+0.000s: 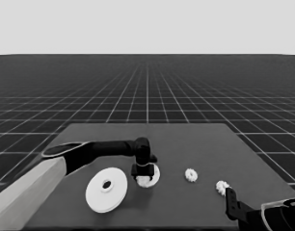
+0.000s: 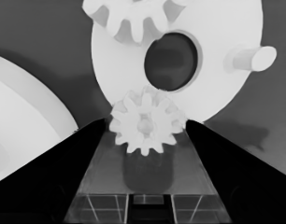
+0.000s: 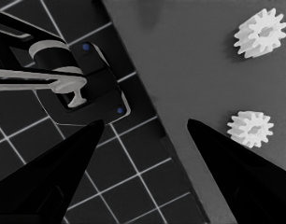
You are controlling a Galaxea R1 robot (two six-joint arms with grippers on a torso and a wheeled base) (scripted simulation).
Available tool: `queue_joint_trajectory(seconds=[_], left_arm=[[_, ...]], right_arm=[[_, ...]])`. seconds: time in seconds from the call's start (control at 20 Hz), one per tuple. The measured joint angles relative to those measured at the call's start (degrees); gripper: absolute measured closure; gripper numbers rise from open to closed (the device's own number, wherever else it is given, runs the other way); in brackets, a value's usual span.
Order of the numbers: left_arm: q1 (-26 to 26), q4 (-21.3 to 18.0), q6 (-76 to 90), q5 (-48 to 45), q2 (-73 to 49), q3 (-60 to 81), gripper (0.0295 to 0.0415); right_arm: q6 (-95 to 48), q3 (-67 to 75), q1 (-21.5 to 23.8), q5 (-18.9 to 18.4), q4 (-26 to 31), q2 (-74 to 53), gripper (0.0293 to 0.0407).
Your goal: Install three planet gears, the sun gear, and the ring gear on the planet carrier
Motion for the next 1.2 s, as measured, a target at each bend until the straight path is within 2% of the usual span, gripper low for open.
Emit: queue_joint_trajectory(seconds=[0.05, 0.1, 0.4, 0.45, 0.55, 0.7, 0.9, 0.95, 1.0, 1.05, 1.1, 1.2], left_arm=[[0.0, 0.0, 0.0, 0.0, 0.0, 0.0, 0.033], [0.0, 0.0, 0.0, 0.0, 0.0, 0.0, 0.0327], [0.0, 0.0, 0.0, 0.0, 0.0, 0.0, 0.0326], [-3.3, -3.6, -2.1, 1.3, -0.7, 3.1, 0.0326], [-7.6, -7.4, -3.6, 1.8, -1.0, 5.1, 0.0326], [-9.3, -9.1, -4.0, 1.9, -1.1, 5.5, 0.0326], [-9.6, -9.5, -4.0, 1.9, -1.1, 5.6, 0.0326], [-15.6, -6.7, 23.7, -18.6, -16.4, 27.3, 0.0302], [-21.7, -5.0, 52.3, -31.1, -38.2, 42.0, 0.0301], [-25.1, -3.9, 73.4, -38.4, -51.8, 50.7, 0.0308], [-27.1, -3.4, 85.8, -42.7, -59.5, 55.9, 0.0317], [-28.9, -2.8, 97.4, -46.7, -66.5, 60.9, 0.0324]], right_arm=[[0.0, 0.0, 0.0, 0.0, 0.0, 0.0, 0.0315], [0.0, 0.0, 0.0, 0.0, 0.0, 0.0, 0.0315], [0.0, 0.0, 0.0, 0.0, 0.0, 0.0, 0.0315], [0.0, 0.0, 0.0, 0.0, 0.0, 0.0, 0.0315], [0.0, 0.0, 0.0, 0.0, 0.0, 0.0, 0.0315], [0.0, 0.0, 0.0, 0.0, 0.0, 0.0, 0.0315], [0.0, 0.0, 0.0, 0.0, 0.0, 0.0, 0.0315], [0.0, 0.0, 0.0, 0.0, 0.0, 0.0, 0.0315], [0.0, 0.0, 0.0, 0.0, 0.0, 0.0, 0.0315], [0.0, 0.0, 0.0, 0.0, 0.0, 0.0, 0.0315], [0.0, 0.0, 0.0, 0.0, 0.0, 0.0, 0.0315], [0.0, 0.0, 0.0, 0.0, 0.0, 0.0, 0.0315]])
